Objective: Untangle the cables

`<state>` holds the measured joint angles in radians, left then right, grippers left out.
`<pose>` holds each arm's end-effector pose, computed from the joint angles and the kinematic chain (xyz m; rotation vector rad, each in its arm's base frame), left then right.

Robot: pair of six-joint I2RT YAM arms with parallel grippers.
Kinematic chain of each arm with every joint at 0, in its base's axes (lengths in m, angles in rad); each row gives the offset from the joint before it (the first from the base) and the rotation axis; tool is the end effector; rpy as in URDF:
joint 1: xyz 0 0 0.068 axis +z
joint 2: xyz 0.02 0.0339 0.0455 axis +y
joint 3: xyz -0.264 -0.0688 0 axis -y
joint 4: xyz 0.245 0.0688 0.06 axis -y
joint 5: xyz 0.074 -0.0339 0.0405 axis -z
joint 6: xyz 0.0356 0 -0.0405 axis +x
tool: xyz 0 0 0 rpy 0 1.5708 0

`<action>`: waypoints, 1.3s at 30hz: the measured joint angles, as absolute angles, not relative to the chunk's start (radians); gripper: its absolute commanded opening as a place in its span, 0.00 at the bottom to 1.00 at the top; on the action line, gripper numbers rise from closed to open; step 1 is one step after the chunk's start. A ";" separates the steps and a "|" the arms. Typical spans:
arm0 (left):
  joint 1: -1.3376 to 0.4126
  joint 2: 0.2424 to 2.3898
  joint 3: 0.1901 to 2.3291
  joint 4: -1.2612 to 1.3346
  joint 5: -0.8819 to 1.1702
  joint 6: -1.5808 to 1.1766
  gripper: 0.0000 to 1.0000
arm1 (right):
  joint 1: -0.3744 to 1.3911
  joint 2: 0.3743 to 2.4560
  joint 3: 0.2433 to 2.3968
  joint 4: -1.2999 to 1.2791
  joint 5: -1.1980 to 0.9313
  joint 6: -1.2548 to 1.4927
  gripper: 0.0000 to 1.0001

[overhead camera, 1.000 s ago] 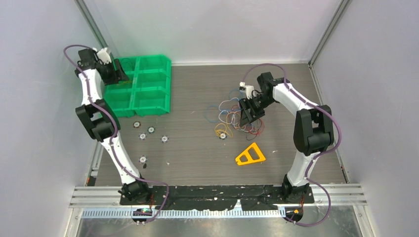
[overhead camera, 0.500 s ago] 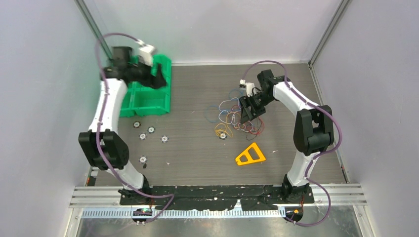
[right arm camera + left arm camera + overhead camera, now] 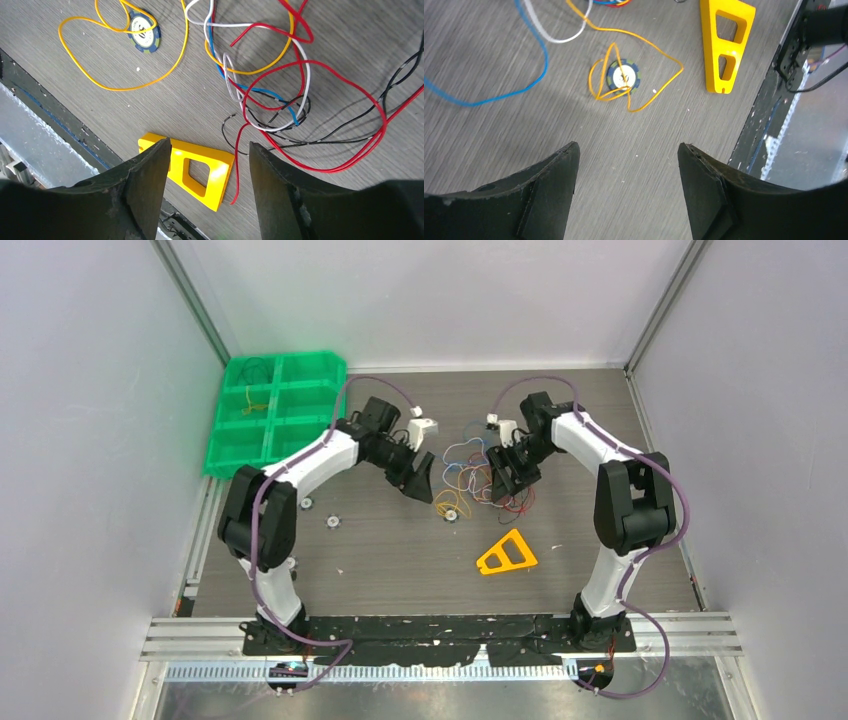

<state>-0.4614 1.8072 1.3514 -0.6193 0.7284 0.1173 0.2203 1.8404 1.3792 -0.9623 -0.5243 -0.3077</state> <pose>0.3262 -0.1886 0.2277 0.9741 2.4003 -1.0801 0.3394 0.0943 0.2090 -0.8057 2.7625 0.7620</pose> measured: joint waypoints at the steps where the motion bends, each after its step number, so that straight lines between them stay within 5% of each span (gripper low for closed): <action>1: -0.476 1.813 1.351 -0.609 0.728 0.128 0.71 | 0.220 1.840 1.375 -0.963 -0.524 -0.306 0.64; 10: -0.617 1.920 1.516 -0.632 0.725 0.355 0.69 | 0.205 1.840 1.366 -0.950 -0.522 -0.265 0.64; 15: -0.670 1.983 1.559 -0.680 0.703 0.455 0.59 | 0.167 1.840 1.365 -0.948 -0.522 -0.255 0.64; 18: -0.698 2.000 1.558 -0.705 0.684 0.493 0.44 | 0.142 1.840 1.365 -0.948 -0.522 -0.255 0.64; 22: -0.725 2.007 1.557 -0.730 0.638 0.529 0.00 | 0.114 1.840 1.366 -0.948 -0.522 -0.255 0.64; 31: -0.685 1.855 1.588 -0.823 0.594 0.501 0.00 | 0.084 1.839 1.366 -0.948 -0.522 -0.256 0.63; 39: -0.488 1.567 1.938 -0.842 0.649 0.407 0.00 | 0.084 1.827 1.366 -0.947 -0.526 -0.255 0.63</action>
<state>-0.4877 1.5673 1.9381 -0.8425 0.6495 0.4068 0.0837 1.8275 1.3659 -0.9470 -0.5259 -0.2550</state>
